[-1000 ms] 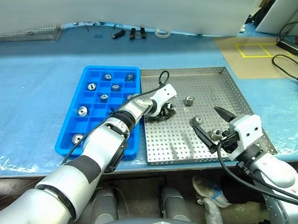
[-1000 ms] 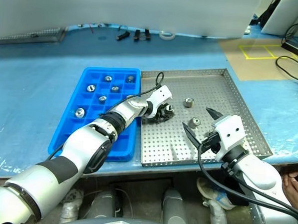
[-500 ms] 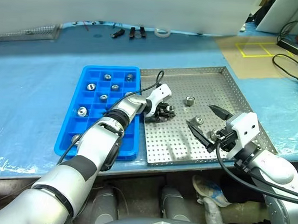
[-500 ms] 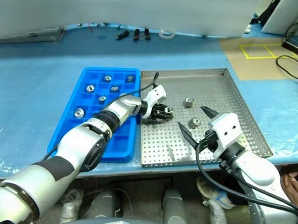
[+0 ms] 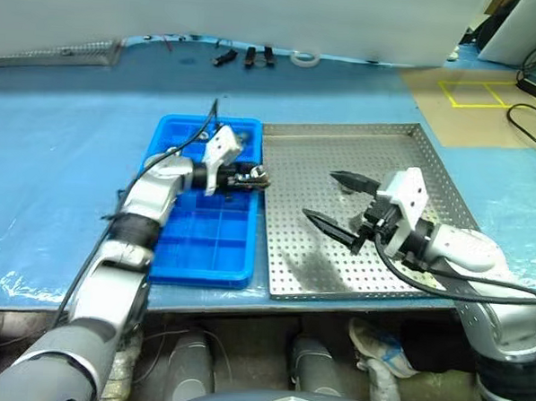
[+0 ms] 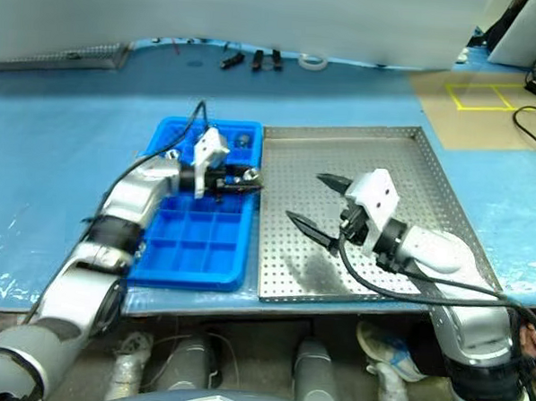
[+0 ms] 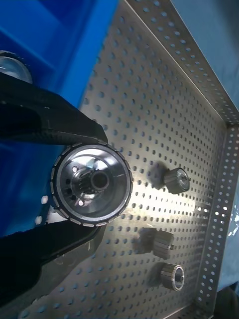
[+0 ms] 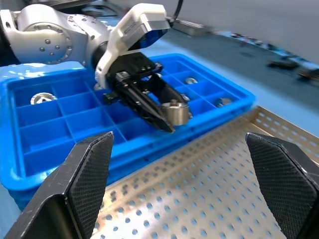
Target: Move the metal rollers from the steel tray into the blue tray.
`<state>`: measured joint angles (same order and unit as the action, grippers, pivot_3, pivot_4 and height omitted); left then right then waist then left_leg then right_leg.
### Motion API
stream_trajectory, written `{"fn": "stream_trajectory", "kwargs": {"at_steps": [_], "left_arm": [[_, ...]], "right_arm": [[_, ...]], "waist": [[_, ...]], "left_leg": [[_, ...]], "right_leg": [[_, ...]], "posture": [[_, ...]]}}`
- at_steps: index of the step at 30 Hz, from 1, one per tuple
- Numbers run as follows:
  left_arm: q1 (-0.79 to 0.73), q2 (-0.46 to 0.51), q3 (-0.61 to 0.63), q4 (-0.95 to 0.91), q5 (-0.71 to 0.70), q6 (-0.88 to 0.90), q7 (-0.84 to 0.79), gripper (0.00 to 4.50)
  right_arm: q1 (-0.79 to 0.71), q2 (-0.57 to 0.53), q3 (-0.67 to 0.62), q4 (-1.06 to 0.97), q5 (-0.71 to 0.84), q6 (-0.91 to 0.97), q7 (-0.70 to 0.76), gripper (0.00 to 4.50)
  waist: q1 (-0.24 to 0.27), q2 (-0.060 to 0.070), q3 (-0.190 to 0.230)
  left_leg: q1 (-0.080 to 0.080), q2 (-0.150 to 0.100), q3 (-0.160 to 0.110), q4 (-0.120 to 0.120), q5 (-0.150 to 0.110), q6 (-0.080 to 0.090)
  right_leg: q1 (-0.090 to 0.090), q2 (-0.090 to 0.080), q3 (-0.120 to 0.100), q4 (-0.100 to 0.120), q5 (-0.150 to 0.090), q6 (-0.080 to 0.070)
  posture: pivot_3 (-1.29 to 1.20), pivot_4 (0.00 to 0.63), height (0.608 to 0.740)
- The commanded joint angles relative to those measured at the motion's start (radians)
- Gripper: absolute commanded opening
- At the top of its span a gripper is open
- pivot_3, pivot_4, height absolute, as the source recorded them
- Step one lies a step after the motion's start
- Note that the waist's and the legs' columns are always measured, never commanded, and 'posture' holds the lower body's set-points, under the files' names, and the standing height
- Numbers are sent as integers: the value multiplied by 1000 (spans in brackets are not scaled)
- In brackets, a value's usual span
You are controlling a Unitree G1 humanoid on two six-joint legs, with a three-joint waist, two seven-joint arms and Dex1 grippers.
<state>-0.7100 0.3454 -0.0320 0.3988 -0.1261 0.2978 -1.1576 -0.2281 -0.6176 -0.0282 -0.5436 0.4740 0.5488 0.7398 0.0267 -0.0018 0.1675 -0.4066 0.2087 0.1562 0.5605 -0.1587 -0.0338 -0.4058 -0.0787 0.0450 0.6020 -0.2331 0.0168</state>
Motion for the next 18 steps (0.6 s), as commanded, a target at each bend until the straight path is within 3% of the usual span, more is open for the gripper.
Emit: {"fn": "stream_trajectory", "kwargs": {"at_steps": [1, 8, 18], "left_arm": [[74, 40, 69, -256, -72, 97, 90, 1787], [281, 90, 150, -587, -164, 255, 244, 1787], [465, 173, 180, -626, -180, 253, 345, 1787]], "right_arm": [[-95, 14, 55, 81, 5, -62, 87, 4500], [-243, 57, 151, 249, -20, -138, 211, 4500], [-294, 88, 185, 310, -40, -165, 273, 4500]], "waist": [[22, 0, 0], [94, 1, 1], [134, 1, 1]], "left_leg": [[-1, 0, -1, 0, 0, -1], [-5, 6, -4, 0, 5, -7], [-9, 10, -8, 0, 8, -13]], "right_leg": [[-1, 0, -2, 1, 0, -1], [0, -1, -13, 4, -4, -6], [-4, 3, -17, 6, -4, -6]], "posture": [[69, 150, 740], [211, 150, 740], [261, 150, 740]]}}
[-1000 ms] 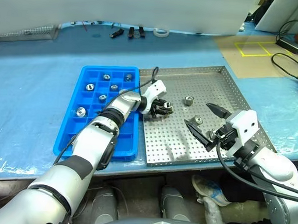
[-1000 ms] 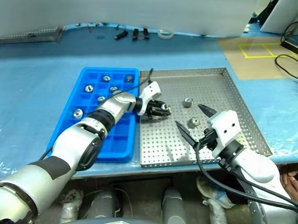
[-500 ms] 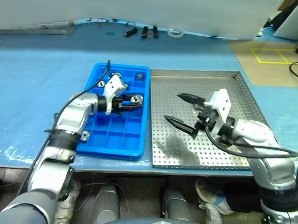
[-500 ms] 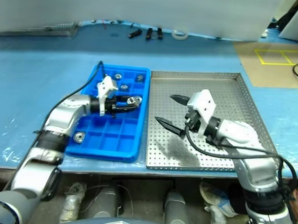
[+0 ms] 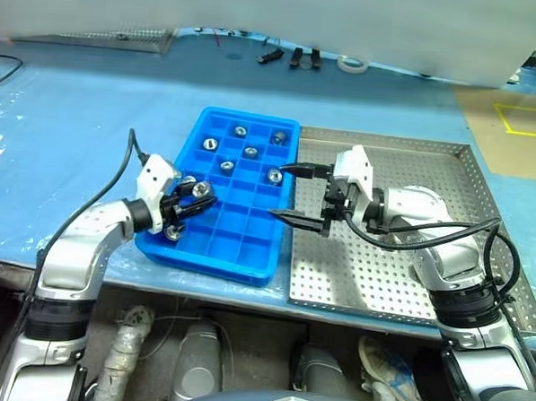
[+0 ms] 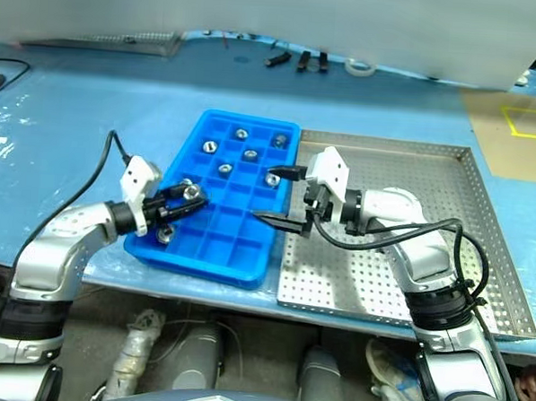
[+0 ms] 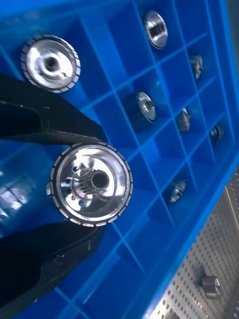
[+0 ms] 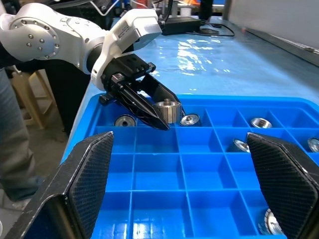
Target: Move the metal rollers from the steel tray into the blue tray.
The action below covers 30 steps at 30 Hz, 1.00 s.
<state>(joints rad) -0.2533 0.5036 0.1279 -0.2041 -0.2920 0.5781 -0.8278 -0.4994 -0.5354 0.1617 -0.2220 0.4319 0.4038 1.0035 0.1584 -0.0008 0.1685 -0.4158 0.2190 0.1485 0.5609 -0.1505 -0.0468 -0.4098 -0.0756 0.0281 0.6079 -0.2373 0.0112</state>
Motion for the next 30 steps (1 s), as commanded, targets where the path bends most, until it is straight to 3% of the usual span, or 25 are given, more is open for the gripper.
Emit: {"fn": "stream_trajectory", "kwargs": {"at_steps": [1, 12, 20, 30], "left_arm": [[13, 17, 14, -20, -14, -33, 19, 1787], [10, 46, -70, 42, 7, -70, -3, 1787], [-27, 58, -99, 124, 6, -108, -12, 4458], [-110, 53, -94, 125, -45, -93, -53, 4458]], "right_arm": [[-23, 9, -3, -12, 0, -20, 9, 4500], [4, 1, -23, -45, -12, -1, -13, 4500], [20, 6, -24, -66, -13, 6, -49, 4500], [44, 1, -34, -89, -14, 4, -86, 4500]], "waist": [[3, 0, 0], [-5, 0, 0], [-7, 0, 0], [-8, 0, 0]], "left_leg": [[0, 0, 0, 0, 0, 0], [0, 1, 0, 0, 1, -2], [3, 0, 0, 1, 2, -4], [4, 1, 0, 1, 3, -4]], "right_leg": [[0, 0, 0, 0, 0, 0], [0, 1, 0, 1, 0, 0], [0, 1, 1, 5, 0, 0], [0, 1, 1, 8, 0, 0]], "posture": [[261, 150, 740], [202, 150, 740], [174, 150, 740], [121, 150, 740]]}}
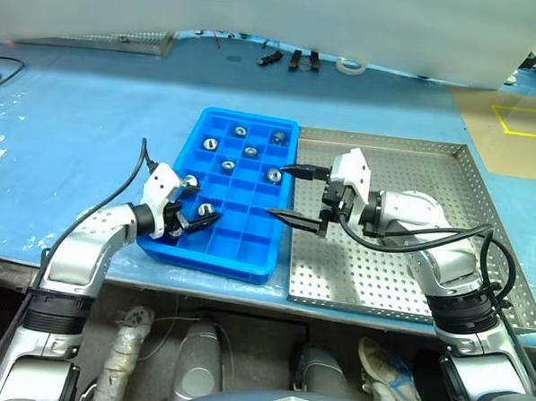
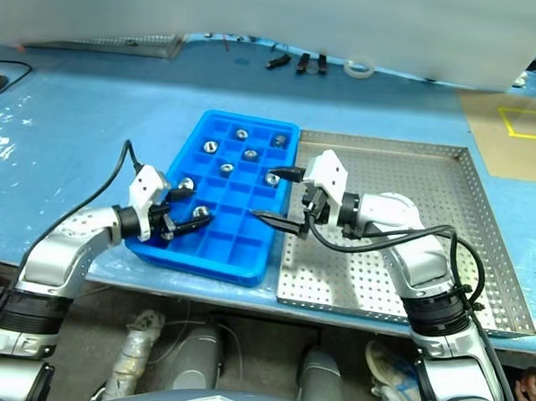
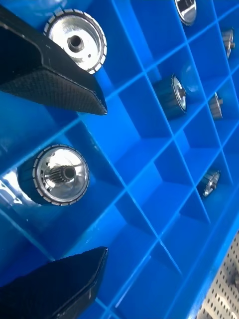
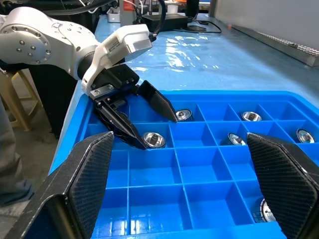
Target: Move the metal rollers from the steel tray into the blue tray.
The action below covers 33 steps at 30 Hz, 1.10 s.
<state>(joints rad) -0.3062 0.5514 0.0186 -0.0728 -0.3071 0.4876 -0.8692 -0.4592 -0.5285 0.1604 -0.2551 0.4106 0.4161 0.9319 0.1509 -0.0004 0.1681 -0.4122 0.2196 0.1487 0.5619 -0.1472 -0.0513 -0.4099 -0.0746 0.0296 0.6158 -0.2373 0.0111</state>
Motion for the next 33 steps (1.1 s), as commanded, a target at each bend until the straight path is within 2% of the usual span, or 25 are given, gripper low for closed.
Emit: {"fn": "stream_trajectory", "kwargs": {"at_steps": [1, 7, 11, 17, 26, 33], "left_arm": [[-82, 0, 18, 5, -38, -1, -14, 4458], [-238, -46, -34, 119, -13, -50, -19, 4458], [-326, -91, -93, 161, -38, -43, -95, 4458], [-419, -149, -170, 173, -97, 5, -247, 4458], [-476, -189, -248, 234, -89, -6, -393, 4458], [-476, -216, -271, 265, -66, -35, -415, 4458]], "right_arm": [[7, -7, -37, -60, 7, -7, -20, 4500], [37, -29, -94, -83, 3, -1, -78, 4500], [103, -66, -160, -103, -31, -7, -142, 4500], [279, -66, -299, -122, -63, -15, -268, 4500], [520, -89, -427, -197, -52, -24, -288, 4500], [641, -111, -514, -207, -47, -13, -289, 4500]], "waist": [[0, 0, 0], [-5, 0, 0], [-12, 0, 0], [-46, 0, 0], [-107, 0, 0], [-118, 0, 0]], "left_leg": [[0, 0, 0, 0, 0, 0], [0, 0, 0, 1, 1, 0], [0, -1, 0, 1, 1, 0], [0, -1, 1, 1, 1, 0], [2, -1, 2, 1, 1, 1], [6, -1, 3, 1, -1, 7]], "right_leg": [[0, 0, 0, 0, 0, 0], [0, 0, 1, 2, 0, 0], [0, 0, 1, 2, 1, 2], [0, 0, 1, 2, 2, 3], [1, 0, 3, 2, 0, 0], [7, 0, 4, -5, 0, -1]], "posture": [[107, 150, 740], [5, 150, 740], [-65, 150, 740], [-178, 150, 740], [-268, 150, 740], [-301, 150, 740]]}}
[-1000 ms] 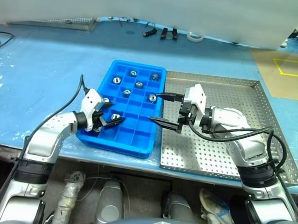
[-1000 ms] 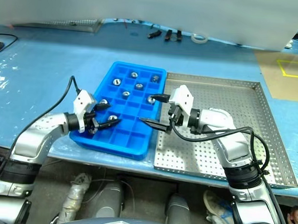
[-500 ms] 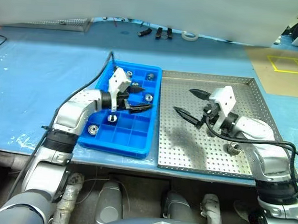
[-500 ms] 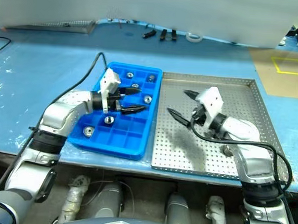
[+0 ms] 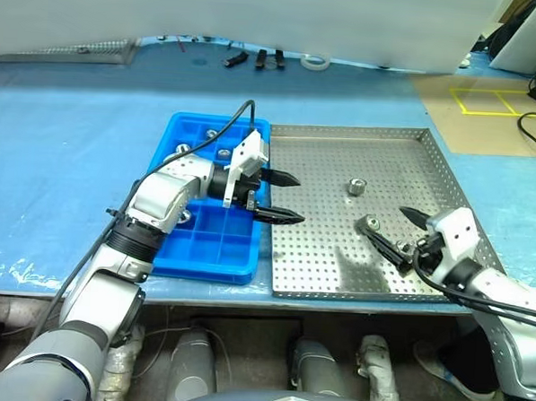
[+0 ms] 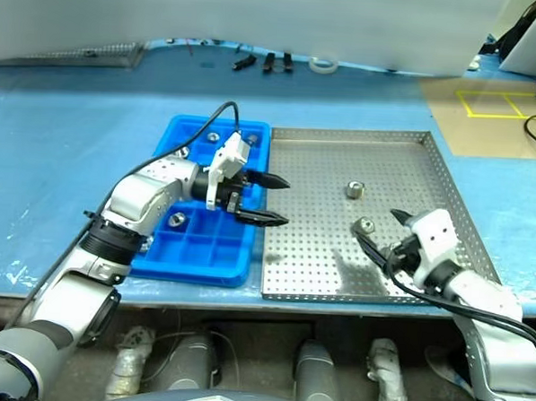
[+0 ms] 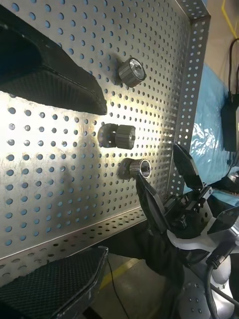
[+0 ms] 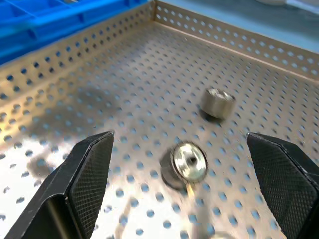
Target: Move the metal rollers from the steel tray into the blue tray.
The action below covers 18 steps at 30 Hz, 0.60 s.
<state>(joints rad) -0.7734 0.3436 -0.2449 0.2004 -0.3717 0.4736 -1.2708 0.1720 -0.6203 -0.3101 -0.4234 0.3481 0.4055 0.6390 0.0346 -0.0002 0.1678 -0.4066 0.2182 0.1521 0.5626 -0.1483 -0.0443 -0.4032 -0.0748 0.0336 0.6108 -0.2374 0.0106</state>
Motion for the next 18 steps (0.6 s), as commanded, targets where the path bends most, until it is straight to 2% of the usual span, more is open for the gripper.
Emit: {"fn": "stream_trajectory", "kwargs": {"at_steps": [1, 5, 9, 18], "left_arm": [[-4, -11, -9, -8, 1, -25, -14, 4458], [8, -15, -6, -5, 6, -34, -8, 4458], [20, -12, -2, -8, 7, -36, -2, 4458], [71, 4, 6, -39, 7, -35, 26, 4458]], "right_arm": [[8, -24, -46, -29, 6, -4, -2, 4500], [-18, -60, -33, -2, -1, 13, 6, 4500], [-49, -97, 10, 69, -74, 19, -19, 4500], [-60, -143, 41, 219, -104, -51, 81, 4500]], "waist": [[-4, 0, 0], [-13, 0, 0], [-15, 0, 0], [-12, 0, 0]], "left_leg": [[0, 0, 0, 0, 0, 1], [1, 0, 0, 0, -1, 1], [1, 0, 0, 0, -1, 2], [0, -1, 0, 0, -2, 4]], "right_leg": [[0, 0, 0, 0, 0, 0], [1, 0, 0, 0, 0, 0], [1, 0, 0, -1, 0, 0], [2, 0, -1, -3, 0, 0]], "posture": [[-300, 150, 740], [-289, 150, 740], [-264, 150, 740], [-221, 150, 740]]}}
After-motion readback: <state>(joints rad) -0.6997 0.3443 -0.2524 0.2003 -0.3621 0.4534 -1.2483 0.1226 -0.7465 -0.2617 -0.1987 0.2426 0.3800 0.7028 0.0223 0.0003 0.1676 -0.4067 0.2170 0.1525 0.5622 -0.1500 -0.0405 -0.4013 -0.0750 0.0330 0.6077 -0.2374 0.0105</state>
